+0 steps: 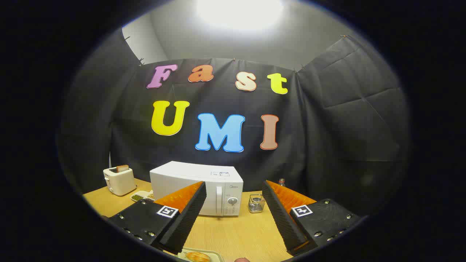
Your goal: Open the microwave, put the food inside, and close the microwave door.
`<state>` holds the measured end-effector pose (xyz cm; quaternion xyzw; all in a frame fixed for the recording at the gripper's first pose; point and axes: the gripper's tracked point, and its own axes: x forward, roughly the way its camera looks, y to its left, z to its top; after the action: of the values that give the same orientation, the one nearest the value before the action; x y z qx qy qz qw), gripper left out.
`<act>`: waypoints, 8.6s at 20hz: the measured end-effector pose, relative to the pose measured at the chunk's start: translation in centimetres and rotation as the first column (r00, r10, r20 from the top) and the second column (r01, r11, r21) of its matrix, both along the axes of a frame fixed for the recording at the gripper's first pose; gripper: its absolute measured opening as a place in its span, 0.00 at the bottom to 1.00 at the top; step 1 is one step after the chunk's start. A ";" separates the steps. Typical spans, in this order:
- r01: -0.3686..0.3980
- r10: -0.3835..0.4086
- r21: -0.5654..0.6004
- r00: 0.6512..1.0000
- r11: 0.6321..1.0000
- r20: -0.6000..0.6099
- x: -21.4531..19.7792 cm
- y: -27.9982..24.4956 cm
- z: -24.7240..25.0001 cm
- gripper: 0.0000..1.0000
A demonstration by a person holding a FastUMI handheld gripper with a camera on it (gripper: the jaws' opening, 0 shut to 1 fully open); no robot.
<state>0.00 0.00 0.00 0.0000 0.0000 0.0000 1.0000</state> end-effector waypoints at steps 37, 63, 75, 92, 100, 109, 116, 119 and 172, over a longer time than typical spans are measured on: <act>-0.165 0.170 0.070 0.982 0.984 -0.083 9.1 -0.1 -5.3 0.97; -0.185 0.216 0.123 0.914 0.975 -0.344 27.4 5.0 -23.0 0.75; -0.215 0.243 0.114 0.888 0.970 -0.391 27.3 6.0 -22.7 0.10; -0.220 0.254 0.129 0.856 0.967 -0.449 16.1 7.8 -21.6 0.22; -0.240 0.262 0.107 0.846 0.965 -0.464 10.5 10.2 -19.7 0.25; -0.244 0.263 0.103 0.844 0.964 -0.467 5.5 13.8 -18.9 0.25; -0.252 0.278 0.119 0.838 0.960 -0.469 1.5 17.8 -19.0 0.27; -0.255 0.277 0.110 0.841 0.961 -0.464 -0.3 19.9 -18.8 0.27; -0.298 0.289 0.084 0.755 0.951 -0.589 -6.2 10.9 -22.3 0.94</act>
<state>-6.16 10.94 -22.35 -0.0074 0.3131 0.1565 0.9367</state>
